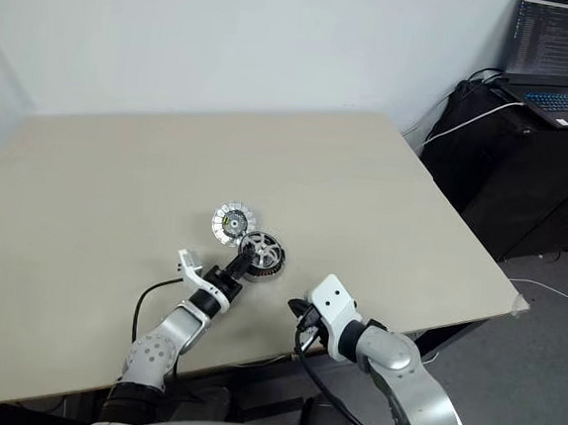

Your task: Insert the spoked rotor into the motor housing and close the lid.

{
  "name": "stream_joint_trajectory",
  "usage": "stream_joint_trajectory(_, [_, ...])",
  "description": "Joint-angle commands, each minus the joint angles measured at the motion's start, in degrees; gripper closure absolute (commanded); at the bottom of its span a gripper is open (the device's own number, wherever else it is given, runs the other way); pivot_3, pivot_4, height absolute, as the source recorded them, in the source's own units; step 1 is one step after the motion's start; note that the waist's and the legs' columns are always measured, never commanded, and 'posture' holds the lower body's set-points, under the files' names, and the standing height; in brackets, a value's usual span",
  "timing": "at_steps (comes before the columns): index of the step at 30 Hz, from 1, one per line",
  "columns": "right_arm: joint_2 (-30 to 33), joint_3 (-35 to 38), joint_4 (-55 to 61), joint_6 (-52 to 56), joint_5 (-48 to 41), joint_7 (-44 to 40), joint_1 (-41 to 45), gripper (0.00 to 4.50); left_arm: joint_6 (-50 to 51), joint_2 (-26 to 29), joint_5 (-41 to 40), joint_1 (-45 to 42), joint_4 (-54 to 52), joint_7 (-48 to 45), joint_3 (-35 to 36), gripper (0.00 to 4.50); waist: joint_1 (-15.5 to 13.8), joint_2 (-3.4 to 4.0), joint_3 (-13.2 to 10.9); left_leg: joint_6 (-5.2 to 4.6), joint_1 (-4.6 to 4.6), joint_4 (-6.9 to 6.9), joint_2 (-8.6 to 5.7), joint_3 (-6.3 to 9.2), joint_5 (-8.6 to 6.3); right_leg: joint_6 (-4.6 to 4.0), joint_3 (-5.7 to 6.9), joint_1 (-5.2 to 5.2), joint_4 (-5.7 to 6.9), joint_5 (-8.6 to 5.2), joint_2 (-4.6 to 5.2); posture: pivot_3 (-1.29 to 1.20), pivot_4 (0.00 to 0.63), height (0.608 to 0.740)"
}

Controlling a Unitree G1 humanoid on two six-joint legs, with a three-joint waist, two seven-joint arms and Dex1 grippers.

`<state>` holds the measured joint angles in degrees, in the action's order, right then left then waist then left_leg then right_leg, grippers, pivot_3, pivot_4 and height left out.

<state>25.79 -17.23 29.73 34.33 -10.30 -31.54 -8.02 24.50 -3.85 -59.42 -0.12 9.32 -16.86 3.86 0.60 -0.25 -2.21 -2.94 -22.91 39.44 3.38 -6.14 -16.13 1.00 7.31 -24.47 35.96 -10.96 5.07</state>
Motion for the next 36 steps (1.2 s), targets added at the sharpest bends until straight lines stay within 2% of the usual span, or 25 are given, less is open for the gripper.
stream_joint_trajectory(1, [0.1,0.5,2.5,-0.5,-0.1,0.3,0.5,4.5,-0.4,-8.0,0.5,-2.2,0.0,-0.2,-1.2,3.74,0.0,0.0,0.0,0.0,0.0,0.0,0.0,0.0,0.0,0.0,0.0,0.0,0.0,0.0,0.0,0.0,0.0,0.74])
stream_joint_trajectory(2, [0.1,0.5,2.5,-0.6,-0.2,0.4,0.5,4.5,-0.4,-8.0,0.6,-2.2,0.1,-0.2,-1.2,3.27,0.0,0.0,0.0,0.0,0.0,0.0,0.0,0.0,0.0,0.0,0.0,0.0,0.0,0.0,0.0,0.0,0.0,0.74])
stream_joint_trajectory(5, [0.2,0.4,2.4,-0.7,-0.1,0.5,0.7,4.5,-0.5,-7.9,0.9,-2.4,0.3,-0.1,-1.1,2.41,0.0,-0.01,0.0,0.0,0.0,0.01,0.0,0.0,0.0,0.0,0.0,0.0,0.01,0.0,0.0,0.0,0.0,0.74])
stream_joint_trajectory(12, [0.1,0.4,2.1,-0.8,-0.2,0.5,0.9,4.5,-1.2,-6.7,1.9,-1.7,-1.5,-0.2,-1.0,0.07,0.0,0.09,0.3,0.14,0.12,0.1,0.0,0.06,-0.08,0.03,0.01,0.16,0.04,0.02,0.0,0.0,0.0,0.74])
stream_joint_trajectory(20, [-0.2,0.3,1.7,-0.9,-0.4,0.3,1.3,4.5,-2.2,-3.7,4.4,1.1,-8.8,-0.4,-1.6,0.01,0.0,0.12,0.4,0.14,0.07,0.1,0.01,0.07,-0.08,0.04,-0.04,0.07,0.05,0.04,-0.03,0.0,0.0,0.74])
stream_joint_trajectory(29, [-0.3,0.0,1.1,-1.0,-0.5,-0.1,2.1,4.5,-2.7,-2.0,10.2,3.0,-10.4,-2.0,-3.3,0.01,0.0,0.11,0.4,0.1,-0.02,0.11,-0.03,0.07,-0.11,0.04,-0.08,0.01,0.01,0.04,-0.04,0.0,0.0,0.74])
stream_joint_trajectory(36, [-0.4,0.1,0.9,-1.0,-0.8,0.0,2.0,4.5,-6.9,-0.2,22.4,4.2,-9.7,1.6,-5.8,0.01,0.0,0.11,0.4,0.11,-0.03,0.1,-0.03,0.08,-0.11,0.03,-0.08,0.01,0.01,0.04,-0.05,0.0,0.0,0.74])
